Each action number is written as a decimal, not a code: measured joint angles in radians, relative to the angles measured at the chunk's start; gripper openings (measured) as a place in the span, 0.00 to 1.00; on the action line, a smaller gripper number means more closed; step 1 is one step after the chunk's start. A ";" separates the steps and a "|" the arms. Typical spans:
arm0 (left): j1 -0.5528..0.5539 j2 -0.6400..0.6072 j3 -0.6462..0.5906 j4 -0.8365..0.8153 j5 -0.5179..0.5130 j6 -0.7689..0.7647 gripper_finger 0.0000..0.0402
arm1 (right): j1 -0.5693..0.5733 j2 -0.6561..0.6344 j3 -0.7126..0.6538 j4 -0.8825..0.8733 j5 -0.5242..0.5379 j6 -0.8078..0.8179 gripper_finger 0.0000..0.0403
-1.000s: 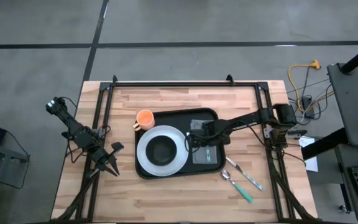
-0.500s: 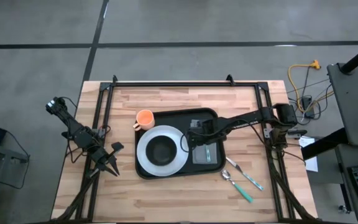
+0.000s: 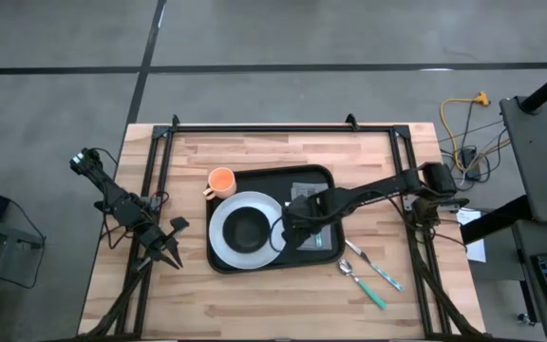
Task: Set up tray
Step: Put the blue spoon on the gray napkin to the left of the blue fork
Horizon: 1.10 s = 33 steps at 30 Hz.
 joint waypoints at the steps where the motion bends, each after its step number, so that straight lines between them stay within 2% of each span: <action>1: 0.000 0.000 0.000 0.000 0.000 0.000 0.05 | 0.009 0.000 0.008 0.000 -0.026 -0.015 0.26; 3: 0.000 0.000 0.000 0.000 0.000 0.000 0.05 | 0.033 0.000 0.024 0.002 -0.058 -0.034 0.25; 10: 0.000 0.000 0.000 0.000 0.000 0.000 0.05 | 0.102 0.000 0.076 0.003 -0.065 -0.120 0.22; 20: 0.000 0.000 0.000 0.000 0.000 0.000 0.05 | 0.153 0.000 0.106 0.009 -0.058 -0.116 0.18; 33: 0.000 0.000 0.000 0.000 0.000 0.000 0.05 | 0.162 -0.001 0.104 -0.097 -0.059 -0.189 0.21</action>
